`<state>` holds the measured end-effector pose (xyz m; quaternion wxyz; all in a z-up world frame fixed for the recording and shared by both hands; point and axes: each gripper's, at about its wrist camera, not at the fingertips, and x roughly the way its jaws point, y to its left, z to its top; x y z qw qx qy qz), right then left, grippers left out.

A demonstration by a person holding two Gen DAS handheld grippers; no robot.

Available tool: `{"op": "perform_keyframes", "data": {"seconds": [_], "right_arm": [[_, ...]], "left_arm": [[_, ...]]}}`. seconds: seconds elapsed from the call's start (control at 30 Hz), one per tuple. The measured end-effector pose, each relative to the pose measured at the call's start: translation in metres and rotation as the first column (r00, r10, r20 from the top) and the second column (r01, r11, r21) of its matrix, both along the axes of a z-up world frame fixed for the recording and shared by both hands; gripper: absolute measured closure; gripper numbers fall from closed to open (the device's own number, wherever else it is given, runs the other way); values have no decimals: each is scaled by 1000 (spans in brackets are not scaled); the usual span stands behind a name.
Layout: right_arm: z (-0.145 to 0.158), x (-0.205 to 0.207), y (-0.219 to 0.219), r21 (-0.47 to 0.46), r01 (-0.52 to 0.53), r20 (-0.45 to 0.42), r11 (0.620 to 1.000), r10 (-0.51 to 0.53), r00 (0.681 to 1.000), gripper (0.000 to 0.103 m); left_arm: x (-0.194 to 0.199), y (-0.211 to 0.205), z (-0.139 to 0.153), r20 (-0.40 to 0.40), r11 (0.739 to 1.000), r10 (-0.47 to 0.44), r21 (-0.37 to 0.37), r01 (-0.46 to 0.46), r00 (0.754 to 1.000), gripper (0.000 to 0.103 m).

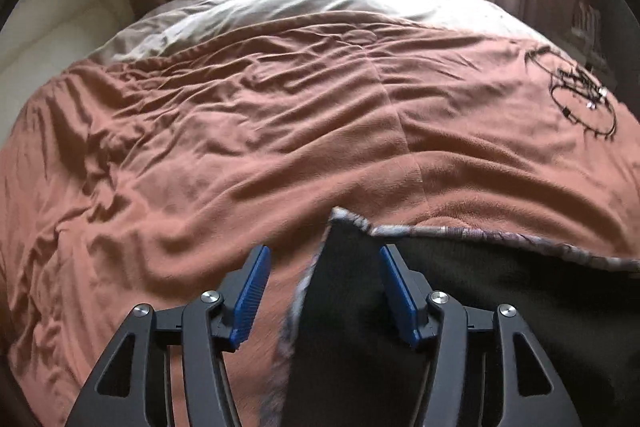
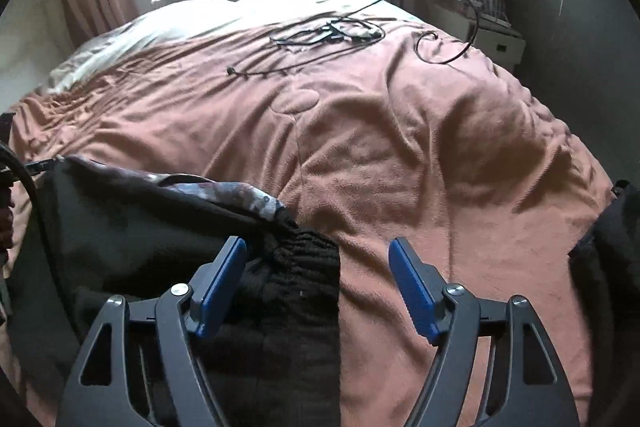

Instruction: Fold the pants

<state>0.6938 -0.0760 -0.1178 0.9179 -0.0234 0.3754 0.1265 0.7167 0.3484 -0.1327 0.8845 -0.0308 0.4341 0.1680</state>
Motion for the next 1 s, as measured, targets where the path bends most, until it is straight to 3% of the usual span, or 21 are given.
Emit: {"op": "perform_keyframes", "data": {"seconds": [0.33,0.63,1.0], "right_arm": [[23,-65,-44,114,1,-24,993,1,1000,31],[43,-115,-56,197,19,-43,980,-11,999,31],[41,-166,-65,278,28,-49,960,-15,999,30]], "left_arm": [[-75,0,53,44,999,-16,-43,18,999,44],[-160,-14,97,85,997,-41,-63,46,996,43],[-245,-11,97,108,989,27,-150,-10,994,41]]}}
